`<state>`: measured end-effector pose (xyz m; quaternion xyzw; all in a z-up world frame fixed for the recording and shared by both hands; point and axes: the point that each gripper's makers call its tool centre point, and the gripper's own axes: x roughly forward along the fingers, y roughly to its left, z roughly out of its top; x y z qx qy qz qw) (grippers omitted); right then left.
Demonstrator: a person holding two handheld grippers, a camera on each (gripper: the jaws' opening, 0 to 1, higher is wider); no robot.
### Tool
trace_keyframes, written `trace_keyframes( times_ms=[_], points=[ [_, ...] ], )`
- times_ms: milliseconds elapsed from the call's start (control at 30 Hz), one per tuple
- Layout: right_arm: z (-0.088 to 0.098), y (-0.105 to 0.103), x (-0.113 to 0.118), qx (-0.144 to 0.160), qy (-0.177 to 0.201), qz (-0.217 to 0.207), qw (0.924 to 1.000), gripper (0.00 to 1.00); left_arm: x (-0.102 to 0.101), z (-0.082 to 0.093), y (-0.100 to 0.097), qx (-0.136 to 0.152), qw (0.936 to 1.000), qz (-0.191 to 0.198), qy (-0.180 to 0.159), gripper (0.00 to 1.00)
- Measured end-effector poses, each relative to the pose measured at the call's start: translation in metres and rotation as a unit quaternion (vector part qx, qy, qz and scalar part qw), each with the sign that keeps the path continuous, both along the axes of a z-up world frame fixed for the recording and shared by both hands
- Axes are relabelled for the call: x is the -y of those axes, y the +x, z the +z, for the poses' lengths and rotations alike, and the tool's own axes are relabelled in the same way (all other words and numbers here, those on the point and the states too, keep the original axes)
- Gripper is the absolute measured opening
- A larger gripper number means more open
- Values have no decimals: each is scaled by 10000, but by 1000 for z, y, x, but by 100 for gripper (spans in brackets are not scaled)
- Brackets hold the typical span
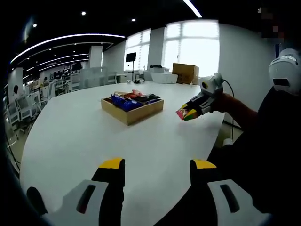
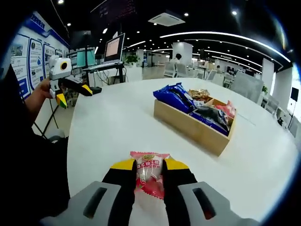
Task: Pick up the scattered marshmallows, QQ candies, Oreo cookies, and mixed nuts on the table and sort them into separate containers
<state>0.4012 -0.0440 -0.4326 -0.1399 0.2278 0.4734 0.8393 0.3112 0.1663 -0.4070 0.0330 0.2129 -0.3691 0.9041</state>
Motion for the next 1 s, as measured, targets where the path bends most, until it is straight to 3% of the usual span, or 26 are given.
trace_keyframes(
  times_ms=[233, 633, 1000],
  points=[
    [13, 21, 0, 163, 36, -69, 9998, 18, 2, 0, -1, 0, 10000, -25, -5, 60],
    [20, 37, -9, 183, 146, -10, 9997, 18, 2, -4, -3, -51, 10000, -24, -28, 60],
    [43, 59, -12, 423, 135, -19, 9990, 18, 6, -5, -3, -54, 10000, -49, -54, 60]
  ],
)
